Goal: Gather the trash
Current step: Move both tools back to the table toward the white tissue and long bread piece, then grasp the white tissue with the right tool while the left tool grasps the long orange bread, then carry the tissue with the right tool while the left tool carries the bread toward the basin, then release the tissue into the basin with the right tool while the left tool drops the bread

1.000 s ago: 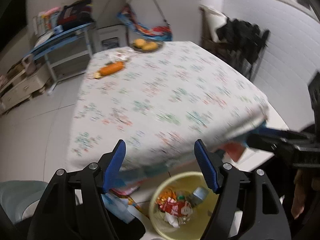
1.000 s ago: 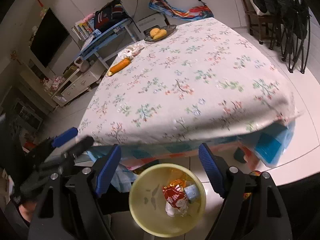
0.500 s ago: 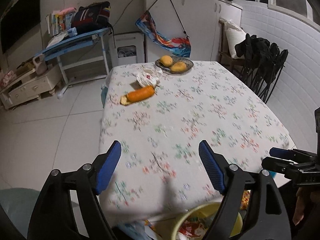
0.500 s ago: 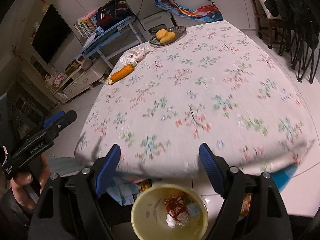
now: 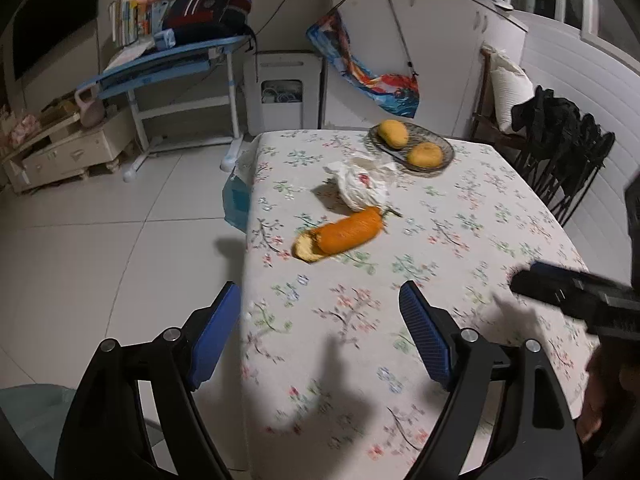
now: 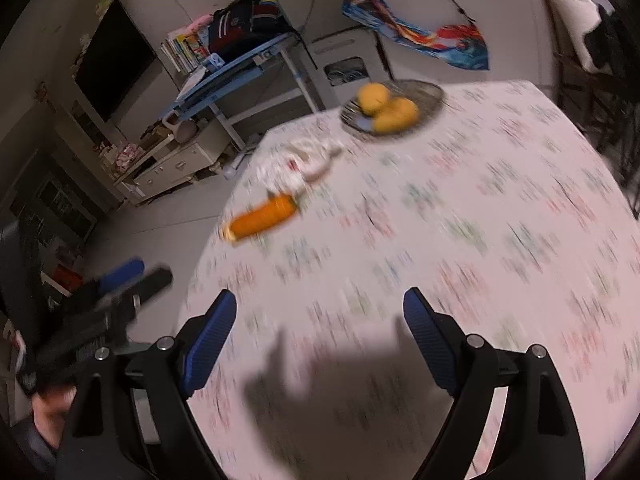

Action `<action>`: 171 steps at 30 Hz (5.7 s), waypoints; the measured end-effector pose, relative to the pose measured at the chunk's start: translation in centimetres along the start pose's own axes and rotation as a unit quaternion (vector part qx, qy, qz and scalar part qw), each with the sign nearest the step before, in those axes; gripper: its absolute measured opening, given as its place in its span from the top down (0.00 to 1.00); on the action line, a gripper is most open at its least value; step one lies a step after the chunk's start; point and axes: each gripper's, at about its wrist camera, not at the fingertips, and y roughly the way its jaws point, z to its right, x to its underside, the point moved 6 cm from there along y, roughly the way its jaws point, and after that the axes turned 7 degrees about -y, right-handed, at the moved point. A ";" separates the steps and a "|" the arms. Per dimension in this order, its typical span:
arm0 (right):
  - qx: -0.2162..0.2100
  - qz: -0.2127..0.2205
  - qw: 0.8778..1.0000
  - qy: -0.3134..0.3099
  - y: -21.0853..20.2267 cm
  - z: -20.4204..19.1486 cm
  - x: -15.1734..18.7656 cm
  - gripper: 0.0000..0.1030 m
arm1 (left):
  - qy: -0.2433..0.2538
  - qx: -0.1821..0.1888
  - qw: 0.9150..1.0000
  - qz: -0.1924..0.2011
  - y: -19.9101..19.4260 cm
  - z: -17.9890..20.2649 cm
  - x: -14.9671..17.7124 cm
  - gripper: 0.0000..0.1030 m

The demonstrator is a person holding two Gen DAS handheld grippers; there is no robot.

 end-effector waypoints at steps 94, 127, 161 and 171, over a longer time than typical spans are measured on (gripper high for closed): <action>-0.007 0.023 1.000 -0.012 -9.5 2.3 8.3 0.60 | 0.091 0.002 0.996 -0.003 -5.4 10.4 8.6 0.80; -0.005 0.022 1.000 -0.019 -13.8 0.4 15.2 0.59 | 0.060 0.035 0.996 0.051 -12.6 10.4 14.4 0.80; -0.025 -0.190 0.980 -0.049 -9.2 -2.2 25.3 0.34 | 0.122 0.053 0.991 -0.018 -13.3 11.7 22.0 0.80; -0.016 -0.214 0.976 -0.045 -9.0 -1.9 26.3 0.23 | 0.131 0.053 0.989 -0.042 -12.6 12.0 22.9 0.80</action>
